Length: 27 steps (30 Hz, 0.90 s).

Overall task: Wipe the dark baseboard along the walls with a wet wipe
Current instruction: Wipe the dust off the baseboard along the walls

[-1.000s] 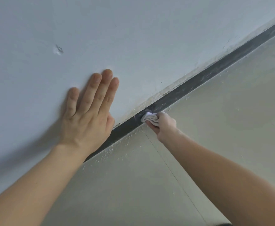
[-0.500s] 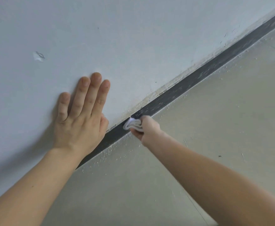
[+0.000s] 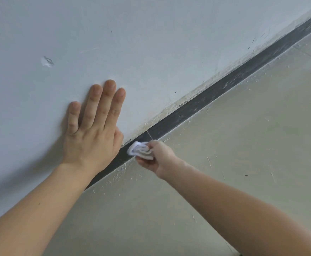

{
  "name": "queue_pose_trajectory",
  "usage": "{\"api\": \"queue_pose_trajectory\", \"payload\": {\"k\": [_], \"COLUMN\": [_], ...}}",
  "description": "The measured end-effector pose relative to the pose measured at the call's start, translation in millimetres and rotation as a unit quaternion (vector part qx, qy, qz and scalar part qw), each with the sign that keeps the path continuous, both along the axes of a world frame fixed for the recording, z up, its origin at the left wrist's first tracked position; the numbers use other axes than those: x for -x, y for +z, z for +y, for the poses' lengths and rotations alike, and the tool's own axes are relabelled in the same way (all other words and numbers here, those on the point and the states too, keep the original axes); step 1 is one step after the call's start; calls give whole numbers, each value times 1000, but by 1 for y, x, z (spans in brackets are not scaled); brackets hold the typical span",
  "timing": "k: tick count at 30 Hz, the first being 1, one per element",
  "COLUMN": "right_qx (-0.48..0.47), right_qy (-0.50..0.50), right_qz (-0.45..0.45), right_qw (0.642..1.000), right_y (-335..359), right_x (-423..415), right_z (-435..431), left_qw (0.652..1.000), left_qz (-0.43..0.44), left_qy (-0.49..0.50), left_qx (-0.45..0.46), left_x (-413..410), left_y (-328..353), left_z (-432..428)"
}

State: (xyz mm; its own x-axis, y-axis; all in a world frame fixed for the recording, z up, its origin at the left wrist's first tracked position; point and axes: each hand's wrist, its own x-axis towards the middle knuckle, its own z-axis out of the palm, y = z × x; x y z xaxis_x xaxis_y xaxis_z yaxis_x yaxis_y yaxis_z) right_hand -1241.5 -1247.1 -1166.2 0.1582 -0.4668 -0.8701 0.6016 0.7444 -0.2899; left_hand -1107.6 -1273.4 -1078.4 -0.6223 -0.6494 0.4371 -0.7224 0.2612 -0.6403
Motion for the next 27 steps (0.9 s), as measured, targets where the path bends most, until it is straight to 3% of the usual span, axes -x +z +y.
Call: {"api": "queue_pose_trajectory", "payload": {"k": [4,9,13,15,19,27], "right_qx": [19,31,25,13,11,7], "right_qy": [10,-53,-249,-291,-211,53], "right_qz": [-16,64,77,94,91,48], "right_qw": [1000,996,965,952,973,997], "right_y": [21,21,9,4,-5,-23], "right_x": [-1,49,96,112,105,4], "right_z": [-15,-33,-39,-39,-32,17], "left_qw": [1000,1000,999,999,996,989], "left_qz": [-13,5,-5,1,6,-99], "left_qy": [6,10,21,20,-10,-87], "left_qx": [-4,-27,-33,-50,-86,-64], "left_x": [-1,2,0,2,16,55], "left_y": [3,5,8,11,17,33], "left_z": [3,5,6,8,5,-22]}}
